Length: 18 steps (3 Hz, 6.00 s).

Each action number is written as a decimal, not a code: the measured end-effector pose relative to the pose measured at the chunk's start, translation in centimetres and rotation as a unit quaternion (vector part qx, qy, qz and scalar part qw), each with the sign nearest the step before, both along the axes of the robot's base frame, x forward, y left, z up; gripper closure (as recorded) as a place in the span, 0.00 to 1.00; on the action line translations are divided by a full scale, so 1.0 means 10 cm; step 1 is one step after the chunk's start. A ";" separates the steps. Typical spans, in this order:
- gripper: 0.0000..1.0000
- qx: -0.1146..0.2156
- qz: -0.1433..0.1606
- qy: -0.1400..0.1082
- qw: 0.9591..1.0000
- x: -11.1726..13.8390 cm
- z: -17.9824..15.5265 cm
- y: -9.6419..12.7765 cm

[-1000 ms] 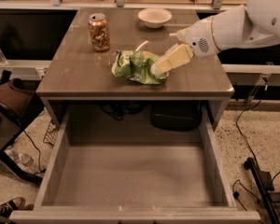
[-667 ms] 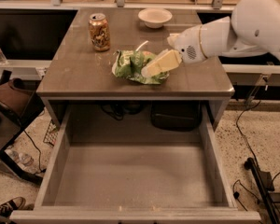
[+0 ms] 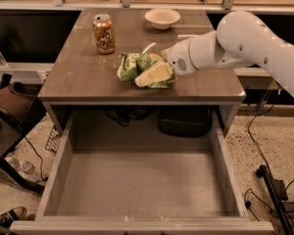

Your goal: Place green jalapeno chip bag into paper bowl

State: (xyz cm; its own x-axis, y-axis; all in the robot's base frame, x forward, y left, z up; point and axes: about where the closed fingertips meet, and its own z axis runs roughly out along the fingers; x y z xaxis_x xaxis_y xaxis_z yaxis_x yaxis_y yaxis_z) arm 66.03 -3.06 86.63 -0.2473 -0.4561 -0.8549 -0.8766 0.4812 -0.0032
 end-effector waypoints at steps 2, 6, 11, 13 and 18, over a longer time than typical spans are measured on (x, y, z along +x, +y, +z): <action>0.70 -0.001 0.004 0.002 1.000 -0.01 -0.03 0.06; 1.00 -0.010 -0.099 0.009 0.995 0.55 0.62 -0.45; 1.00 -0.004 -0.287 -0.035 0.957 2.06 1.15 -1.39; 1.00 0.030 -0.307 -0.043 0.950 2.59 1.05 -0.88; 1.00 0.015 -0.365 -0.033 0.930 3.06 0.55 -0.61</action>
Offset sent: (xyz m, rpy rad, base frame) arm 0.0000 0.0024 -0.0017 -0.0025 0.0033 0.0020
